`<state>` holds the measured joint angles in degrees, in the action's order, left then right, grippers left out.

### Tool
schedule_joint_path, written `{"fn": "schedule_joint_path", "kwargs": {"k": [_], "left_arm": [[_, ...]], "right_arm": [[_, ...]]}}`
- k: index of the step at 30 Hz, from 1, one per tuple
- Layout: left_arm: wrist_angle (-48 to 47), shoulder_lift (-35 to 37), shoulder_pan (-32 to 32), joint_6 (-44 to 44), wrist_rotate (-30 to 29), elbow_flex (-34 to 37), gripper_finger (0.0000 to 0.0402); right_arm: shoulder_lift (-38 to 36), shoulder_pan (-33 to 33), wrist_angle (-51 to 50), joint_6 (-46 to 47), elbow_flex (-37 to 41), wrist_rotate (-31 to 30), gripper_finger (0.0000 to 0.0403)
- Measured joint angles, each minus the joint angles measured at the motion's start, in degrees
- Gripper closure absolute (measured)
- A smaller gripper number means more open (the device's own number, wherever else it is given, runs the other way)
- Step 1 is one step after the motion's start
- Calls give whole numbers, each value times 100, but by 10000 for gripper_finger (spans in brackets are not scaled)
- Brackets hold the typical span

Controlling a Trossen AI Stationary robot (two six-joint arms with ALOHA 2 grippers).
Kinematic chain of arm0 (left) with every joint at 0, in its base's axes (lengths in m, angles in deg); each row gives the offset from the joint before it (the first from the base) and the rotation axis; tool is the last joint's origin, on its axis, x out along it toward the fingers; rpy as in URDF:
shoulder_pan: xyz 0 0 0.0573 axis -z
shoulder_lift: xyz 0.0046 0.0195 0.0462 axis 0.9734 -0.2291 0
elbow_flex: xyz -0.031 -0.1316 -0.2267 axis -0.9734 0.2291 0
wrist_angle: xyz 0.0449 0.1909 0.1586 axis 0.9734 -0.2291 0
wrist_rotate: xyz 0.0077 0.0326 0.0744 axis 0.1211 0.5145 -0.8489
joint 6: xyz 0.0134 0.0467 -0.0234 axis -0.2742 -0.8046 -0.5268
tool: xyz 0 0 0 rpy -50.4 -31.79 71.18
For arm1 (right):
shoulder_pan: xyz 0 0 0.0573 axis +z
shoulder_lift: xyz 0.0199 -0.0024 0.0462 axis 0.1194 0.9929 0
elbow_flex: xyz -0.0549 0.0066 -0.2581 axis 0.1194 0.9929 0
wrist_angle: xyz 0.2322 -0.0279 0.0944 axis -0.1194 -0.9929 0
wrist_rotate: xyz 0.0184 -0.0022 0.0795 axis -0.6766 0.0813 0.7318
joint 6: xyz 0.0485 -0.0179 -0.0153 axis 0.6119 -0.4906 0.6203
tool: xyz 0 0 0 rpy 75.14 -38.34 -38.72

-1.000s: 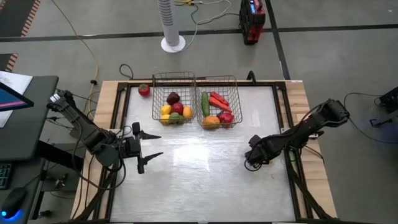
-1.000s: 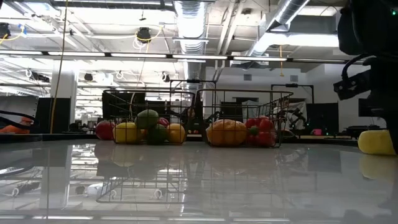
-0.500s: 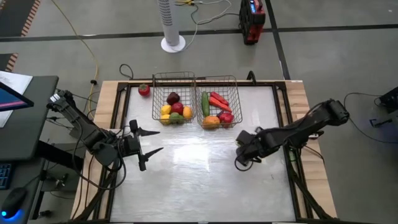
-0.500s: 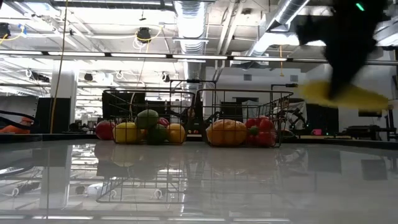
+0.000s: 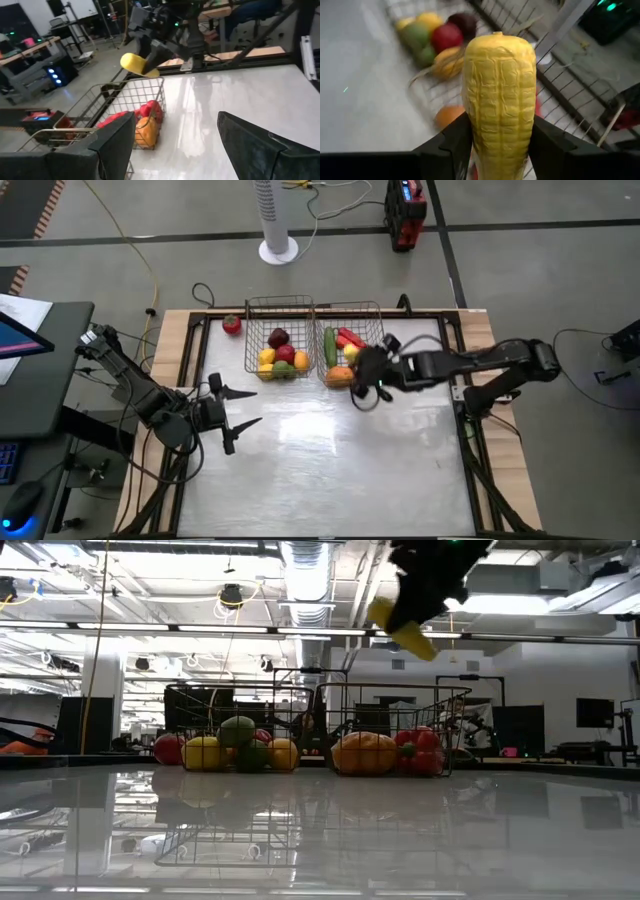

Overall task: Sort produce into baskets
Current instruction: Put the corn into the right wire basket, then put the tomato into the left wire basket

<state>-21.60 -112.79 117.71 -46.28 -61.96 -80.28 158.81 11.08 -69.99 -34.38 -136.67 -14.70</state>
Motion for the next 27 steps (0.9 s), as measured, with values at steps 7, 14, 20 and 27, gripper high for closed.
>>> {"fn": "schedule_joint_path", "kwargs": {"k": [7,14,20,27], "left_arm": [[-241,1,-60,388,-738,0,132],[-1448,1,-630,2080,-1412,0,132],[-2574,327,-1958,2848,-660,0,132],[-2767,923,-4236,1915,1241,-196,132]], "right_arm": [[0,-1139,890,-980,0,1063,171],[-18,-1451,1268,-1479,92,1679,151],[-40,-955,1280,-1681,95,1507,150],[-71,-398,1333,-1729,191,880,150]]}}
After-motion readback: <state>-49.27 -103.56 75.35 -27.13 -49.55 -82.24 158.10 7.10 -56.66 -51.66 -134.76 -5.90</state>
